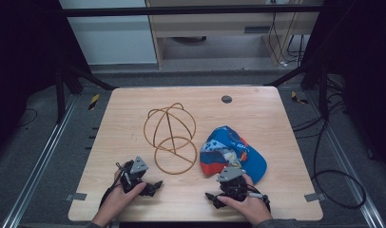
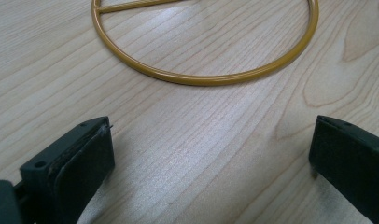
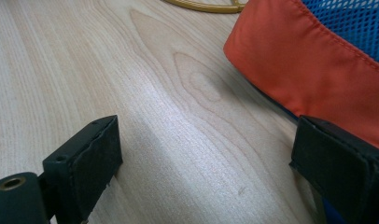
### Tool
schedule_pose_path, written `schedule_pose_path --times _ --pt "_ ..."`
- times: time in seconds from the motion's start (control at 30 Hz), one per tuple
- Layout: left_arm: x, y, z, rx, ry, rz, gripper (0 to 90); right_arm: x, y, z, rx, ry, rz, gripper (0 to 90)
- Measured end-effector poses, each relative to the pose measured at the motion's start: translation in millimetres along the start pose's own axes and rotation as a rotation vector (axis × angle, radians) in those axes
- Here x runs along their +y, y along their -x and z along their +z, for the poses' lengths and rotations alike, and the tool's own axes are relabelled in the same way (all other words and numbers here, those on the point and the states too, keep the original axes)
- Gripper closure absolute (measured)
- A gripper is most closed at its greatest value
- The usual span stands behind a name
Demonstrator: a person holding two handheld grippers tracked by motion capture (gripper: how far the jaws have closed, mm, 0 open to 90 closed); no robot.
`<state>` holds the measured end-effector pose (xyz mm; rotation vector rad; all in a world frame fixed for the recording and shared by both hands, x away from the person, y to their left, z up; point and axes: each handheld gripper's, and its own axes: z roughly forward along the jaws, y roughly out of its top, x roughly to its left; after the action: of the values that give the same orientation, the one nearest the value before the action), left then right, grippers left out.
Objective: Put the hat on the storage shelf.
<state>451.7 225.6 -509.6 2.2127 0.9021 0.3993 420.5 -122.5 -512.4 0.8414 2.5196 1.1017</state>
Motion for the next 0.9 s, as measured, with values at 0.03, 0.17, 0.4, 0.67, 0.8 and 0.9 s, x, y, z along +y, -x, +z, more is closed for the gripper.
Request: schedule_pose_path --times 0.03,0.17,0.4,0.67,0.8,0.9 --pt "0.0 0.0 0.0 0.0 0.0 0.0 0.0 0.0 0.0 0.0 0.0 0.0 0.0 8.4" --pt "0.0 0.1 0.0 0.001 0.0 -0.001 0.0 0.0 0.0 0.0 -0.003 -0.001 0.002 8.4" --pt "0.1 0.2 0.0 0.002 -0.001 -0.002 0.0 -1.0 1.2 -1.8 -0.007 -0.005 0.006 8.6" --pt "0.6 0.4 0.5 0.003 -0.001 -0.004 0.0 3.8 -0.1 -16.3 -0.021 0.041 -0.039 10.1" --pt "0.6 0.4 0.6 0.004 -0.001 -0.004 0.0 8.8 3.5 -33.3 -0.055 0.07 -0.026 11.5" --pt "0.7 0.4 0.6 0.003 0.0 -0.004 0.0 16.1 13.2 -54.5 -0.121 0.052 -0.016 13.4"
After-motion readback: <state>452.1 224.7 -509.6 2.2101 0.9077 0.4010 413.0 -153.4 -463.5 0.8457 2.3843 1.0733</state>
